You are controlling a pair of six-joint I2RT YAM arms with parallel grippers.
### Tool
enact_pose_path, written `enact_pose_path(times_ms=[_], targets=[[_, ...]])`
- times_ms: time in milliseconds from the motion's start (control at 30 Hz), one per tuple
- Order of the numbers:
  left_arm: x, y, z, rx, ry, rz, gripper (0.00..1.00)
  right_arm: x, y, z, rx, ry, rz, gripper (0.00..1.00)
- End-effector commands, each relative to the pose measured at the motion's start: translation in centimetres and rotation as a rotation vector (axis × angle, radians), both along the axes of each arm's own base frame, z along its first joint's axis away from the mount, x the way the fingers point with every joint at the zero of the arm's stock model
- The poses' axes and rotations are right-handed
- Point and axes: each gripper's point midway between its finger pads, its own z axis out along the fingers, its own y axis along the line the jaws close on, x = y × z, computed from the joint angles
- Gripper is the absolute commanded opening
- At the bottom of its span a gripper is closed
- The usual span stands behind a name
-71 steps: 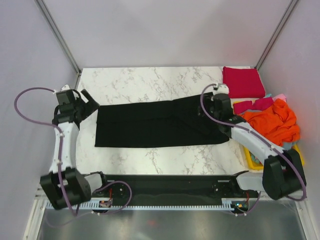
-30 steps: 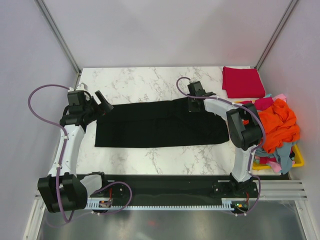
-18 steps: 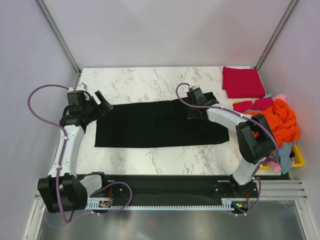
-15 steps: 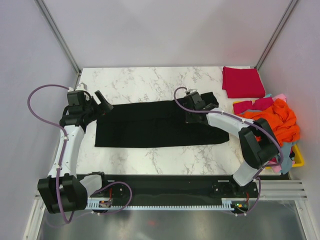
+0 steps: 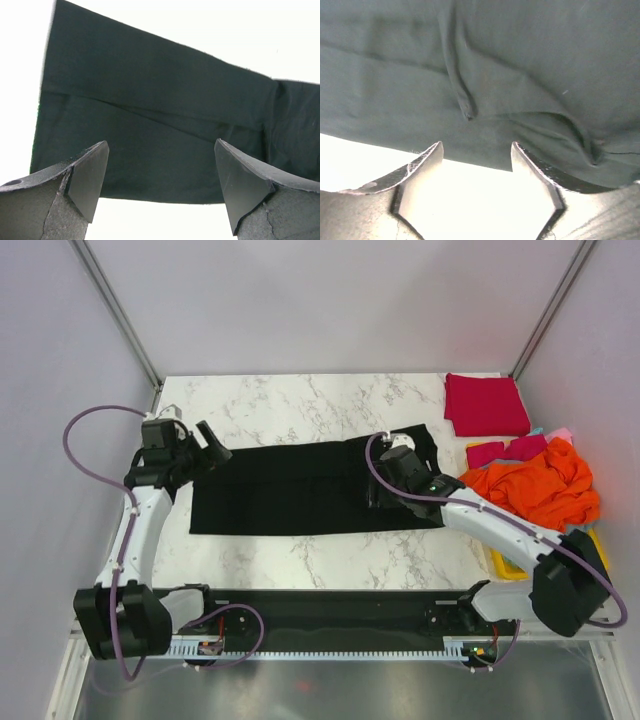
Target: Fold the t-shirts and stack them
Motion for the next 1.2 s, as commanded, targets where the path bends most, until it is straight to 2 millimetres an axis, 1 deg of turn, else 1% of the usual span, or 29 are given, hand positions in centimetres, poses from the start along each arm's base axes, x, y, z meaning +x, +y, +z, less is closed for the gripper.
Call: enact_pose_path(times_ms=[0, 67, 100, 133, 200, 267, 300, 333, 400, 433, 500, 533, 600, 633, 667, 700, 733, 767, 800, 833, 867, 900, 933, 967, 1000, 1033, 1067, 1133, 1167], targets=[[2.1, -2.7, -1.6, 0.028, 0.060, -0.118, 0.94, 2.2, -2.6, 3.3, 0.001, -0.105, -0.132, 0.66], [2.5, -5.0, -3.0, 0.026, 0.139, -0.178, 0.94, 3.5, -3.8, 1.8, -0.036, -0.060, -0.163, 0.65], [3.8, -5.5, -4.5, 0.027, 0.196, -0.178, 0.94, 4.8, -5.0, 1.4, -0.043, -0.048, -0.211, 0.65], [4.2, -6.1, -5.3, 0.021, 0.226, -0.189, 0.94, 5.2, -5.1, -0.7, -0.058, 0.022, -0.209, 0.65], [5.6, -7.1, -7.5, 0.039, 0.306, -0.198, 0.94, 6.6, -6.1, -2.2, -0.070, 0.066, -0.244, 0.65], [6.6, -7.6, -9.4, 0.057, 0.356, -0.203, 0.94, 7.2, -6.0, -5.3, -0.084, 0.147, -0.239, 0.65], [7.4, -7.6, -9.6, 0.062, 0.370, -0.199, 0.94, 8.0, -5.9, -5.7, -0.077, 0.156, -0.237, 0.65], [7.5, -7.6, -12.4, 0.063, 0.446, -0.201, 0.94, 8.2, -5.7, -7.6, -0.092, 0.200, -0.229, 0.65], [8.3, -8.0, -13.5, 0.054, 0.491, -0.215, 0.91, 9.8, -4.7, -8.0, -0.060, 0.215, -0.214, 0.65], [7.7, -8.0, -15.2, 0.056, 0.553, -0.219, 0.90, 10.0, -4.5, -9.4, -0.070, 0.247, -0.205, 0.65], [7.2, -8.0, -15.9, 0.056, 0.579, -0.214, 0.90, 12.2, -3.9, -9.2, -0.051, 0.230, -0.204, 0.65], [6.9, -7.9, -16.1, 0.058, 0.587, -0.211, 0.90, 12.5, -3.9, -10.6, -0.065, 0.254, -0.198, 0.65], [6.1, -7.9, -16.4, 0.062, 0.603, -0.208, 0.90, 15.2, -3.7, -10.1, -0.054, 0.225, -0.203, 0.64], [5.7, -7.9, -16.6, 0.060, 0.611, -0.210, 0.90, 15.4, -3.9, -12.0, -0.078, 0.263, -0.205, 0.64], [5.3, -8.1, -16.6, 0.051, 0.618, -0.214, 0.90, 16.0, -3.9, -12.5, -0.087, 0.273, -0.198, 0.64], [4.1, -8.2, -17.4, 0.032, 0.653, -0.206, 0.90, 18.5, -3.3, -11.4, -0.062, 0.238, -0.198, 0.64], [3.5, -8.5, -17.7, 0.015, 0.670, -0.209, 0.90, 18.5, -3.2, -13.7, -0.078, 0.293, -0.190, 0.64], [2.0, -9.2, -18.4, -0.013, 0.701, -0.220, 0.90, 21.5, -1.9, -11.9, -0.043, 0.236, -0.183, 0.64], [1.3, -9.6, -18.6, -0.021, 0.712, -0.228, 0.90, 22.6, -1.2, -11.9, -0.020, 0.236, -0.170, 0.63], [0.7, -10.0, -18.7, -0.030, 0.713, -0.239, 0.90, 22.8, -0.6, -14.2, -0.013, 0.285, -0.161, 0.63], [-0.7, -11.1, -19.1, -0.048, 0.729, -0.264, 0.90, 26.2, 1.1, -11.5, 0.049, 0.203, -0.147, 0.63], [-1.2, -11.7, -18.4, -0.055, 0.711, -0.274, 0.90, 27.4, 2.2, -11.3, 0.084, 0.186, -0.132, 0.63], [-1.8, -12.3, -18.1, -0.061, 0.706, -0.284, 0.90, 28.1, 3.4, -13.5, 0.126, 0.211, -0.107, 0.63], [-3.2, -13.7, -18.2, -0.080, 0.716, -0.302, 0.90, 31.0, 5.5, -10.3, 0.200, 0.113, -0.072, 0.63], [-3.6, -14.8, -17.1, -0.106, 0.689, -0.315, 0.90, 32.1, 6.7, -10.0, 0.249, 0.083, -0.056, 0.63], [-4.4, -15.8, -16.8, -0.142, 0.689, -0.329, 0.91, 33.4, 8.3, -10.9, 0.316, 0.047, -0.025, 0.65], [-6.6, -17.9, -16.8, -0.211, 0.727, -0.363, 0.91, 34.7, 9.2, -9.9, 0.371, -0.005, -0.017, 0.66], [-7.2, -20.5, -15.2, -0.290, 0.676, -0.417, 0.91, 36.8, 11.0, -8.5, 0.506, -0.112, -0.009, 0.66], [-9.1, -22.5, -14.8, -0.336, 0.706, -0.449, 0.91, 36.9, 11.7, -8.5, 0.538, -0.129, 0.000, 0.66]])
